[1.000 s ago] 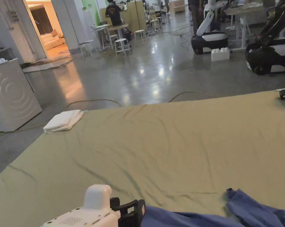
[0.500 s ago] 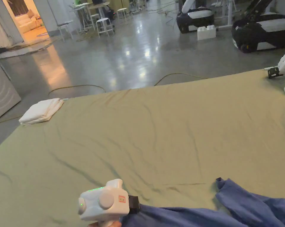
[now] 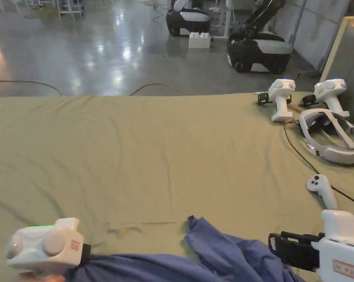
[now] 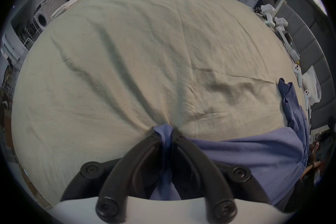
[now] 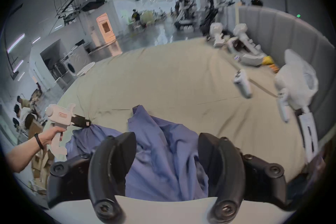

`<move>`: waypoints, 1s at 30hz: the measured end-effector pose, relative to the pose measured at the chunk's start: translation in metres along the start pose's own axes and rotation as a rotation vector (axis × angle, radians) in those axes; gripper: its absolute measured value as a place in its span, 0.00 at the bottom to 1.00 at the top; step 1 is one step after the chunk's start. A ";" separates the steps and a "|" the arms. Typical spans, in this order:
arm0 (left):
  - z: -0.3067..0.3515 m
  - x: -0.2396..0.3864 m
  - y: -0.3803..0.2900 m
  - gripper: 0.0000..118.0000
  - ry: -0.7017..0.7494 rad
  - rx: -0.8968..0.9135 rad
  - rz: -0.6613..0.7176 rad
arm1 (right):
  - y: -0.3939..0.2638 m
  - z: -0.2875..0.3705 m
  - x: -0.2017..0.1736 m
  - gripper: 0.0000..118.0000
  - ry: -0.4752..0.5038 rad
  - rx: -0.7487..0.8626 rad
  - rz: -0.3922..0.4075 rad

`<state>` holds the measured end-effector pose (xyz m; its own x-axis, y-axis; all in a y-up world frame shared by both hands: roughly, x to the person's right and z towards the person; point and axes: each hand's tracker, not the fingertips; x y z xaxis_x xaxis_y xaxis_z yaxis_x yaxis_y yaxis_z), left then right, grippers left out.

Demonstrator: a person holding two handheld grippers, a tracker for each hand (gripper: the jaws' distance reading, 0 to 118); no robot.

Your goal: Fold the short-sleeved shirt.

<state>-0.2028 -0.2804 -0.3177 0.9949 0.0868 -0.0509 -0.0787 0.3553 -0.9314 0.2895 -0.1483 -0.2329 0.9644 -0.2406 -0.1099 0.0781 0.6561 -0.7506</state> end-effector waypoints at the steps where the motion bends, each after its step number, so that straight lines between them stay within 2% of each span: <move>1: 0.000 -0.001 0.000 0.09 -0.003 -0.003 0.003 | 0.007 -0.023 0.005 0.63 -0.030 -0.065 -0.010; 5: 0.002 -0.004 0.001 0.10 -0.013 -0.008 0.001 | 0.009 -0.103 0.025 0.63 -0.147 -0.265 0.125; 7: 0.002 -0.004 0.002 0.10 -0.017 -0.011 0.007 | 0.003 -0.126 0.030 0.63 -0.133 -0.336 0.131; 8: 0.002 -0.004 0.002 0.09 -0.018 -0.013 0.008 | 0.001 -0.133 0.032 0.62 -0.119 -0.383 0.108; 9: 0.002 -0.004 0.002 0.09 -0.019 -0.015 0.007 | 0.000 -0.138 0.033 0.54 -0.106 -0.396 0.088; 10: 0.001 -0.003 0.004 0.10 -0.018 -0.017 0.006 | -0.003 -0.139 0.032 0.35 -0.118 -0.373 0.101; 11: 0.001 -0.003 0.004 0.09 -0.016 -0.019 0.006 | -0.007 -0.139 0.032 0.03 -0.148 -0.375 0.118; 13: 0.003 -0.004 0.002 0.09 -0.013 -0.013 0.005 | -0.009 -0.135 0.033 0.02 -0.137 -0.356 0.103; 14: 0.007 -0.004 -0.003 0.07 -0.040 0.067 -0.018 | -0.008 -0.129 0.033 0.02 -0.078 -0.357 0.057; 15: 0.013 -0.005 -0.009 0.07 -0.048 0.125 -0.065 | -0.008 -0.121 0.032 0.02 -0.077 -0.331 0.056; 16: 0.022 -0.006 -0.016 0.07 -0.037 0.147 -0.061 | -0.007 -0.109 0.029 0.02 -0.099 -0.283 0.080; 18: 0.053 -0.013 -0.025 0.06 -0.099 0.232 -0.023 | -0.002 -0.081 0.026 0.02 -0.071 -0.187 0.086; 22: 0.151 -0.033 -0.041 0.06 -0.250 0.429 0.029 | 0.022 -0.002 0.018 0.02 -0.034 0.009 0.083; 26: 0.257 -0.044 -0.052 0.06 -0.286 0.620 0.017 | 0.052 0.079 -0.003 0.02 -0.035 0.183 0.116; 30: 0.337 -0.050 -0.047 0.06 -0.302 0.775 0.019 | 0.090 0.141 -0.025 0.02 -0.044 0.379 0.107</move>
<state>-0.2702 0.0121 -0.1498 0.9421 0.3057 0.1379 -0.2257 0.8821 -0.4135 0.3080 0.0174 -0.2062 0.9813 -0.1312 -0.1407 0.0563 0.8954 -0.4418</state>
